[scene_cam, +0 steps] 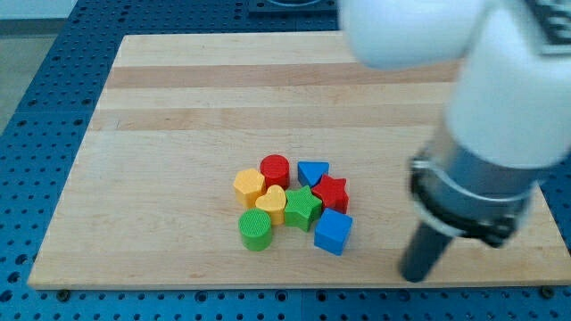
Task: Move the group of blocks towards the left side of the board
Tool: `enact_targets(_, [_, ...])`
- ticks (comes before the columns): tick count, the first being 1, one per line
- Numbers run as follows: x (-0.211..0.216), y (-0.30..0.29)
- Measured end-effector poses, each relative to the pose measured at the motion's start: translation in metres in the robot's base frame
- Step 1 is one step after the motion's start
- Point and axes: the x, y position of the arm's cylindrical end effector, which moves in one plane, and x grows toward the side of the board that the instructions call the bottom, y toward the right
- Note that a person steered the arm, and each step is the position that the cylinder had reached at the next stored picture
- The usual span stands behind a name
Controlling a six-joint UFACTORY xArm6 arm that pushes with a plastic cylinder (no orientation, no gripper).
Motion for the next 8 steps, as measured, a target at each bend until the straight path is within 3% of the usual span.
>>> enact_targets(2, [-0.067, -0.113])
enact_targets(3, [-0.07, -0.125])
enact_targets(6, [-0.044, 0.003])
enact_targets(8, [-0.098, -0.05])
